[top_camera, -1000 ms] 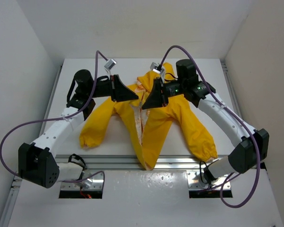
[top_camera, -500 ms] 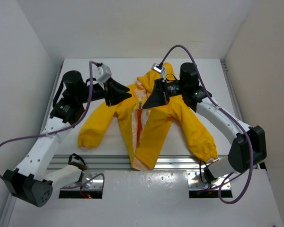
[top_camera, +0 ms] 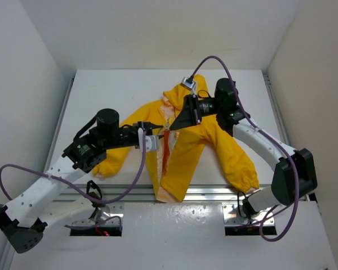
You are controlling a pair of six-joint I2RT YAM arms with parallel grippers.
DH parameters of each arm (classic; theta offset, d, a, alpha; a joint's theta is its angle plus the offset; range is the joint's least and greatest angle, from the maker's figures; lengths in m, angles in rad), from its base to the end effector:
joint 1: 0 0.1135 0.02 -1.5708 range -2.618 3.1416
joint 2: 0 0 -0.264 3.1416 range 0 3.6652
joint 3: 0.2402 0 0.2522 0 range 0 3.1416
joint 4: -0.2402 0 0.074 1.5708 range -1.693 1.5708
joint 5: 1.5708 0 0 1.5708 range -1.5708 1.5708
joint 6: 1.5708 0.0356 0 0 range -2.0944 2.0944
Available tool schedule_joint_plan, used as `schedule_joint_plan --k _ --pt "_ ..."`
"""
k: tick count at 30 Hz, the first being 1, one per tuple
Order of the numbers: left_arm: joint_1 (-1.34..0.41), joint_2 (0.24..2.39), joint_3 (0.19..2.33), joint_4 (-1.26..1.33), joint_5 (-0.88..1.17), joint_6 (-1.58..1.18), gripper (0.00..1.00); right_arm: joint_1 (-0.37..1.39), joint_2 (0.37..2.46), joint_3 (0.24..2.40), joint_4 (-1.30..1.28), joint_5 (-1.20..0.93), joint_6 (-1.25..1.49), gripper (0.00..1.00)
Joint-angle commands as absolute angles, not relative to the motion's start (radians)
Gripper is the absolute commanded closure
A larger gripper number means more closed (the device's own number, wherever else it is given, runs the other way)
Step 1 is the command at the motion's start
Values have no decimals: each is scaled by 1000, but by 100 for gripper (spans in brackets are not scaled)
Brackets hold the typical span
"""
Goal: Zip up the jacket
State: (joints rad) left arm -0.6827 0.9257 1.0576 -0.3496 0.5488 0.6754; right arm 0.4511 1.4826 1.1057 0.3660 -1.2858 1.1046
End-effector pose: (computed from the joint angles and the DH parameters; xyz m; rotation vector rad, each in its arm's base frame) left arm 0.1420 -0.1394 0.3936 1.3978 1.1061 -0.4945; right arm 0.2826 0.1749 0.3412 -0.6398 1.9909 2.0630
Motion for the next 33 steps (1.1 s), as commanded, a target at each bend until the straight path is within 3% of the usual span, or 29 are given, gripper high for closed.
schedule_joint_plan --k 1,12,28,33 --pt "-730 913 1054 -353 419 848 62 452 1465 1106 460 -1287 1157 100" --pt "-758 922 1054 -249 377 770 62 451 1479 1103 466 -1279 1167 100" --pt "-758 913 1081 -239 472 718 62 449 1499 1121 480 -1259 1187 100" --pt "-758 922 1103 -239 494 699 70 449 1499 1112 471 -1266 1174 100"
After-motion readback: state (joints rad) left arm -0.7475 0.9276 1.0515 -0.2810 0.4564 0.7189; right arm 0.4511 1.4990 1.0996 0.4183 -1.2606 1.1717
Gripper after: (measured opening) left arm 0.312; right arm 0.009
